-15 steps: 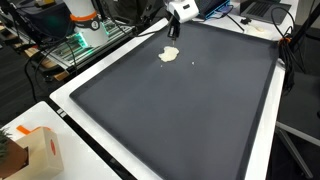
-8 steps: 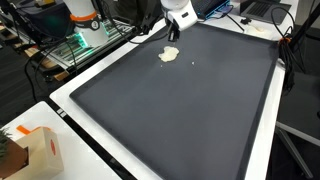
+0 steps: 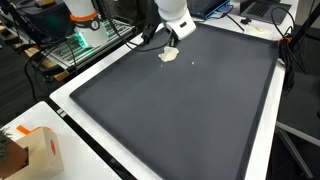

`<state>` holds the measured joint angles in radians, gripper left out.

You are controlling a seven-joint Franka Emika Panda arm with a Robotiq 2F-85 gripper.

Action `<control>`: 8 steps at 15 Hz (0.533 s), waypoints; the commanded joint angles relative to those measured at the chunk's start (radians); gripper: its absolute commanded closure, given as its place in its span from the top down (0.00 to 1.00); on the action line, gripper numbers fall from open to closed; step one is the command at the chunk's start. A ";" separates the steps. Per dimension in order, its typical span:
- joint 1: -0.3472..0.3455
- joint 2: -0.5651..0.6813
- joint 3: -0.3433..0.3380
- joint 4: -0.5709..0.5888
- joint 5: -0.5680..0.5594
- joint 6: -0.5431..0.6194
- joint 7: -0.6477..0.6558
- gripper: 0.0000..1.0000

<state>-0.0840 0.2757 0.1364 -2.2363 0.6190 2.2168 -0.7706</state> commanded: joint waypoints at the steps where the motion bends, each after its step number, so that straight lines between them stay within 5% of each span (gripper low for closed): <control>1: -0.015 0.035 -0.007 0.018 0.056 -0.016 -0.067 0.03; 8: -0.032 0.083 -0.014 0.031 0.090 -0.025 -0.120 0.03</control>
<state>-0.1043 0.3314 0.1299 -2.2198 0.6749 2.2168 -0.8473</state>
